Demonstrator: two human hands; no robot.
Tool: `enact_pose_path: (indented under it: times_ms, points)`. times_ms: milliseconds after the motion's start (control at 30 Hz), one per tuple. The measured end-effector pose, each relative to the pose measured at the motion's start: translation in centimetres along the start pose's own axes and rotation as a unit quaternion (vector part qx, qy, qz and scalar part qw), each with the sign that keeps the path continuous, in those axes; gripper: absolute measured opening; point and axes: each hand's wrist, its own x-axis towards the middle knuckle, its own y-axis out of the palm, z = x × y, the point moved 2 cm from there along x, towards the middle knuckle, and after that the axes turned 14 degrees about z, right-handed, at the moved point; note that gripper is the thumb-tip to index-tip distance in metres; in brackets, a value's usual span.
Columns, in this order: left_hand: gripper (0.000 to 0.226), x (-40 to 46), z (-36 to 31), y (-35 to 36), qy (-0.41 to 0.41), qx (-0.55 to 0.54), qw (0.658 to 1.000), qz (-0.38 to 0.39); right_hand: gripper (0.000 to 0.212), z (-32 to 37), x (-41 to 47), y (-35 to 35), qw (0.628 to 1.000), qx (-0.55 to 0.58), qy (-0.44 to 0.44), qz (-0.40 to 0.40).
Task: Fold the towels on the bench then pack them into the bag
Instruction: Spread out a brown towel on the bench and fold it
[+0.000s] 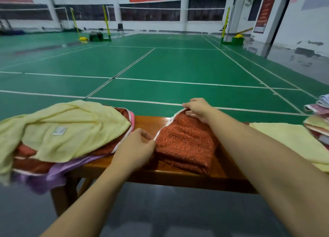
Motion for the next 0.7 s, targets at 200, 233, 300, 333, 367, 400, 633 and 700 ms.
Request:
enact_pose_path:
  times_ms: [200,233,300,333,367,400,633,700]
  points:
    - [0.031,-0.2,-0.5,-0.8,0.015,0.174,0.983,-0.057,0.043,0.1,-2.6,-1.6,0.982,-0.170,-0.075,-0.040]
    - [0.030,0.1,-1.2,-0.5,0.053,0.166,0.982,-0.077,0.035,0.4,-4.0,-2.0,0.966,-0.235,-0.094,-0.053]
    - [0.026,1.8,-2.9,0.3,0.109,0.148,0.981,-0.066,0.022,0.4,-7.1,-2.6,0.934,-0.330,-0.122,-0.064]
    - [0.027,3.2,-3.7,0.9,0.108,0.146,0.982,-0.041,0.017,0.0,-8.3,-3.2,0.921,-0.363,-0.120,-0.074]
    - [0.031,4.7,-4.4,1.5,0.089,0.155,0.984,-0.019,0.015,-0.3,-9.6,-3.8,0.909,-0.398,-0.089,-0.084]
    - [0.040,6.1,-5.0,1.9,0.060,0.172,0.983,-0.008,0.022,-0.8,-10.4,-4.5,0.893,-0.438,-0.046,-0.099]
    - [0.057,10.5,-4.5,4.7,-0.030,0.225,0.974,-0.003,0.076,-3.5,-13.6,-4.5,0.861,-0.493,0.116,-0.054]
    - [0.054,10.7,-4.3,4.9,-0.029,0.239,0.971,0.007,0.075,-4.0,-13.3,-3.8,0.871,-0.476,0.113,-0.038]
